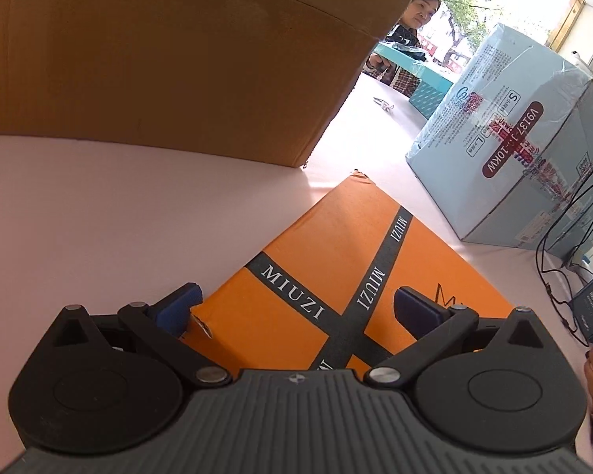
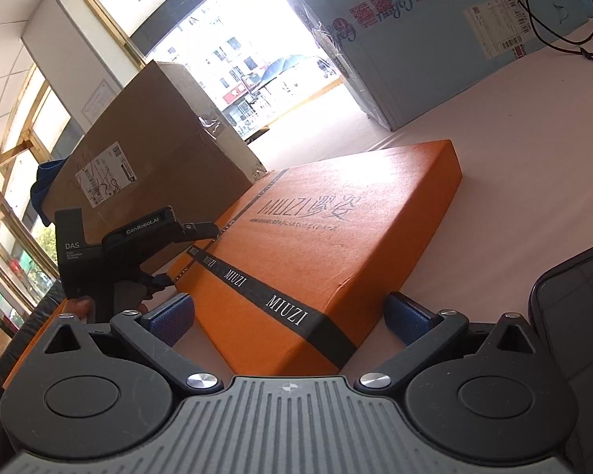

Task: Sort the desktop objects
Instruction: 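Move both grippers to opposite edges of the flat orange lid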

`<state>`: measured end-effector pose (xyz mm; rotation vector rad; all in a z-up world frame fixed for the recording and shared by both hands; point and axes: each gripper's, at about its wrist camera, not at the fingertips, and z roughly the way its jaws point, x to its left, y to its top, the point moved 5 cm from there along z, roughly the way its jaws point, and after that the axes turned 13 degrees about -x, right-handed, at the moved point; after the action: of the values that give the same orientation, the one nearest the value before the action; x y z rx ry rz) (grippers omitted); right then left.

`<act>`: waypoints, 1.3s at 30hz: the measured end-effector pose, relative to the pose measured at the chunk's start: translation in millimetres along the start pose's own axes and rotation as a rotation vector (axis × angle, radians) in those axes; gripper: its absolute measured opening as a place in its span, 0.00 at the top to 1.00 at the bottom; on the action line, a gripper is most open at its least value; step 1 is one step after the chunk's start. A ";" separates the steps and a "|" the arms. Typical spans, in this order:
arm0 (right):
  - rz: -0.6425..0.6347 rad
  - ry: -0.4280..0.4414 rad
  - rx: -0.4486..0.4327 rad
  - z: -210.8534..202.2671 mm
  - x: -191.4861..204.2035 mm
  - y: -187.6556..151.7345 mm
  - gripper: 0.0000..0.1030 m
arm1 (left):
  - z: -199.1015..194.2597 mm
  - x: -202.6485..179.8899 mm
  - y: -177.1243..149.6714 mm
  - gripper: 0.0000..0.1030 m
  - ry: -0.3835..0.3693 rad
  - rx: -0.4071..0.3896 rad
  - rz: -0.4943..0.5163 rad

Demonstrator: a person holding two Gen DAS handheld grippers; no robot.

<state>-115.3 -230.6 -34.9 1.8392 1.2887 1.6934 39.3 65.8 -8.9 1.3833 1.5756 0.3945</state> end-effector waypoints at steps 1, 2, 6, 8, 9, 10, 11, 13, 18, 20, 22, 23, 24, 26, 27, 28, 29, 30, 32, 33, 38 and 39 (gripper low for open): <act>0.005 0.002 0.001 -0.2 -0.7 0.7 0.00 | -4.2 2.8 0.4 0.00 -0.009 0.014 -0.025; 0.012 0.005 0.002 -0.5 -1.6 1.3 0.00 | -8.3 5.3 0.4 0.00 -0.018 0.027 -0.048; 0.048 0.015 -0.007 -2.3 -5.8 4.1 0.00 | -31.3 10.5 -9.7 0.00 -0.048 0.052 -0.067; 0.050 0.012 -0.013 -3.1 -6.9 4.7 0.00 | -44.9 7.2 -19.4 0.00 -0.045 0.051 -0.029; 0.051 0.010 -0.016 -3.5 -7.4 4.9 0.00 | -51.4 5.3 -23.8 0.00 -0.042 0.055 -0.017; 0.049 0.006 -0.019 -3.5 -7.6 5.2 0.00 | -57.7 3.6 -27.9 0.00 -0.037 0.063 -0.011; 0.048 0.001 -0.023 -3.4 -7.7 5.5 0.00 | -64.6 2.1 -32.1 0.00 -0.035 0.072 -0.009; 0.044 -0.017 -0.036 -4.0 -9.0 6.2 0.00 | -76.9 -1.4 -40.1 0.00 -0.043 0.096 -0.004; 0.045 -0.045 -0.057 -5.7 -13.0 8.1 0.00 | -110.7 -1.9 -60.2 0.00 -0.108 0.150 -0.006; 0.044 -0.045 -0.056 -5.8 -13.4 8.1 0.00 | -122.8 1.1 -65.5 0.00 -0.149 0.167 -0.028; 0.041 -0.046 -0.055 -5.5 -13.4 7.8 0.00 | -132.2 4.4 -69.7 0.00 -0.193 0.191 -0.026; 0.040 -0.046 -0.055 -5.3 -13.4 7.7 0.00 | -134.4 4.2 -71.2 0.00 -0.211 0.206 0.011; 0.039 -0.046 -0.055 -5.4 -13.2 7.5 0.00 | -135.6 2.8 -72.4 0.00 -0.219 0.221 0.058; 0.035 -0.044 -0.053 -5.2 -12.6 7.0 0.00 | -136.8 0.7 -72.2 0.00 -0.194 0.245 0.091; 0.033 -0.042 -0.052 -5.1 -12.3 6.8 0.00 | -136.4 -0.8 -71.3 0.00 -0.169 0.259 0.087; 0.031 -0.041 -0.051 -5.0 -12.0 6.6 0.00 | -134.2 -3.2 -70.3 0.00 -0.144 0.272 0.080; 0.029 -0.040 -0.051 -4.9 -11.8 6.5 0.00 | -131.7 -5.7 -69.0 0.00 -0.116 0.286 0.072; 0.027 -0.041 -0.050 -4.6 -11.6 6.5 0.00 | -128.9 -8.2 -67.8 0.00 -0.090 0.298 0.064; 0.025 -0.042 -0.049 -4.1 -11.4 6.6 0.00 | -123.5 -13.7 -66.6 0.00 -0.041 0.312 0.053; 0.025 -0.042 -0.048 -4.0 -11.4 6.7 0.00 | -121.3 -16.3 -66.8 0.00 -0.032 0.310 0.059; 0.019 -0.058 -0.051 -3.8 -11.8 6.9 0.00 | -125.0 -8.2 -65.0 0.00 -0.116 0.259 -0.018; 0.016 -0.066 -0.055 -4.0 -12.0 7.1 0.00 | -126.1 -3.8 -63.5 0.00 -0.141 0.255 -0.054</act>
<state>-114.8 -245.1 -36.1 1.8628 1.1927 1.6454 -99.8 85.9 5.3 1.5216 1.5825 0.0626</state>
